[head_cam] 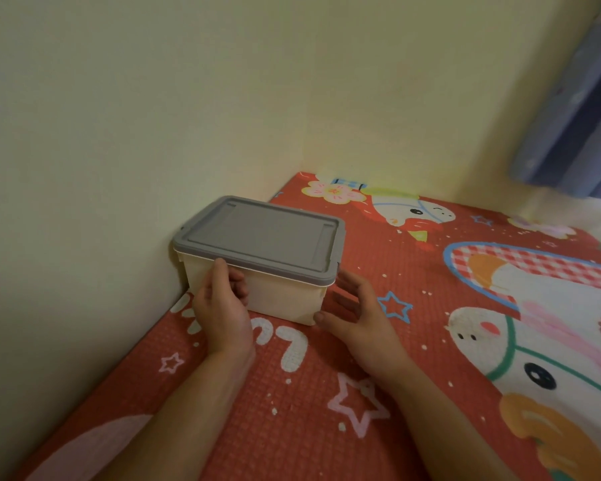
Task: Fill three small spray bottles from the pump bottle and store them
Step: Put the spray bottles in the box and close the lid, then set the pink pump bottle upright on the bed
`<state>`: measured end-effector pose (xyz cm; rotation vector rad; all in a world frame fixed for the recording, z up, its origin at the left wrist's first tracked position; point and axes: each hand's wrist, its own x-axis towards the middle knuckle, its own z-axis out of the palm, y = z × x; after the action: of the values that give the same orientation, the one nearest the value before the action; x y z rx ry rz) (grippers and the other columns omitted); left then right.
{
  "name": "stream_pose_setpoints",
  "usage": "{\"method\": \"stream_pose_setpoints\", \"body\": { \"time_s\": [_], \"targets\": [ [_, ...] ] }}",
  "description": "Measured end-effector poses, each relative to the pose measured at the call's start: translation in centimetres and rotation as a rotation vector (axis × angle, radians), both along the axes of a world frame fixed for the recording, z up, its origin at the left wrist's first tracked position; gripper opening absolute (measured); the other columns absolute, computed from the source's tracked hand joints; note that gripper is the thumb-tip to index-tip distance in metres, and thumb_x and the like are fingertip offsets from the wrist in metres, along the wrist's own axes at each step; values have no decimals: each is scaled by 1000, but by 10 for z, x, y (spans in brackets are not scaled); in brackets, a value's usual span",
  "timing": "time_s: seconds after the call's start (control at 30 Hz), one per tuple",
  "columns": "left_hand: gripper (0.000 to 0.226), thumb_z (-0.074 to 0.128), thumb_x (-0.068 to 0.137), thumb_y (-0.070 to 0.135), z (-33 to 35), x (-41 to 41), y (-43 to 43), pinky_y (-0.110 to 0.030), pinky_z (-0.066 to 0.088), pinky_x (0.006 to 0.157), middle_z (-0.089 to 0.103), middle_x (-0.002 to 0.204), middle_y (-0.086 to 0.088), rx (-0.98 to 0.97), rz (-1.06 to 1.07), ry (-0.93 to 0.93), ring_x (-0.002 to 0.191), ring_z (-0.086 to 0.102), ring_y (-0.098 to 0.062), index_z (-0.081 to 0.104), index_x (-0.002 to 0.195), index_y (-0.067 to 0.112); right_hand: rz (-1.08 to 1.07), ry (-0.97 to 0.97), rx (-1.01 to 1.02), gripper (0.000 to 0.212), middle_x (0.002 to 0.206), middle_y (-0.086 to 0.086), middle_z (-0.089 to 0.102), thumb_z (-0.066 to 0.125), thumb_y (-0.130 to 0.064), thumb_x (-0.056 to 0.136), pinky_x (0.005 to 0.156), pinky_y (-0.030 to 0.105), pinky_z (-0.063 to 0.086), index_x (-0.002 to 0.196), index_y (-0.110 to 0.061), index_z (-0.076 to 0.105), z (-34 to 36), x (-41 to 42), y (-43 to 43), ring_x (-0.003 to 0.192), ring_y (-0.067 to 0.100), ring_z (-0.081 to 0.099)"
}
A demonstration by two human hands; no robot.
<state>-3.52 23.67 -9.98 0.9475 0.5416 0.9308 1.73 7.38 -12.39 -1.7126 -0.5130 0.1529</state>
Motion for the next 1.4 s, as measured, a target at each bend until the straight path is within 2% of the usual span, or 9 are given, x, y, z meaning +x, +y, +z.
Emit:
{"method": "stream_pose_setpoints", "body": {
  "time_s": [0.2,0.4,0.53,0.7,0.83,0.93,1.0,1.2,1.4],
  "targets": [
    [39,46,99,19,-1,-7,-7,-16,36,51,47,51,10,192,-3,-64,50,41,-3,50,61,16,-59,19,-33,63,141,-20,47,78,-14,84,91,18,53,127,-45,44,3,-23,-39,126,-3,49],
    [40,42,103,19,-3,-19,-34,-9,38,51,52,51,13,394,-139,-70,53,47,0,51,64,13,-113,60,5,64,139,-16,52,77,-2,82,91,17,51,128,-37,49,3,-47,-88,123,-3,54],
    [36,45,101,19,1,-20,-71,-13,39,51,53,56,9,401,-386,-46,55,48,-4,55,68,8,-165,88,34,63,134,-11,58,76,4,79,84,12,50,127,-28,52,3,-64,-126,112,-8,60],
    [25,49,97,13,5,-23,-128,-17,41,54,62,63,5,358,-700,-43,55,52,-7,61,75,11,-228,134,66,59,129,-7,65,76,9,76,82,17,53,123,-21,57,2,-88,-170,110,0,66],
    [15,59,90,21,2,-26,-177,-17,41,54,65,69,1,333,-874,-56,58,54,-10,64,77,15,-238,148,46,59,128,-5,66,84,-3,73,85,16,52,123,-23,59,1,-106,-205,109,1,66],
    [13,61,83,27,0,-29,-209,-17,42,55,65,71,2,324,-980,-66,61,55,-10,65,72,21,-245,147,31,84,127,-10,68,95,-48,52,92,19,51,124,-25,59,1,-120,-227,116,5,65],
    [16,57,81,28,-2,-31,-228,-16,44,56,65,72,0,295,-1038,-70,63,55,-10,64,76,15,-275,191,95,101,123,-12,70,94,-62,37,90,22,54,124,-25,60,1,-129,-238,115,9,66],
    [16,60,79,30,-1,-39,-277,-18,48,62,68,79,2,284,-1204,-38,69,61,-7,67,83,15,-330,249,162,111,118,-5,74,98,-56,28,82,18,54,123,-15,59,2,-151,-270,111,12,69],
    [25,61,77,30,-4,-43,-304,-20,51,70,70,84,3,319,-1252,8,81,65,-8,68,92,11,-297,352,147,111,113,9,75,101,-48,23,80,24,57,120,-9,63,7,-175,-302,104,21,72]
  ]
}}
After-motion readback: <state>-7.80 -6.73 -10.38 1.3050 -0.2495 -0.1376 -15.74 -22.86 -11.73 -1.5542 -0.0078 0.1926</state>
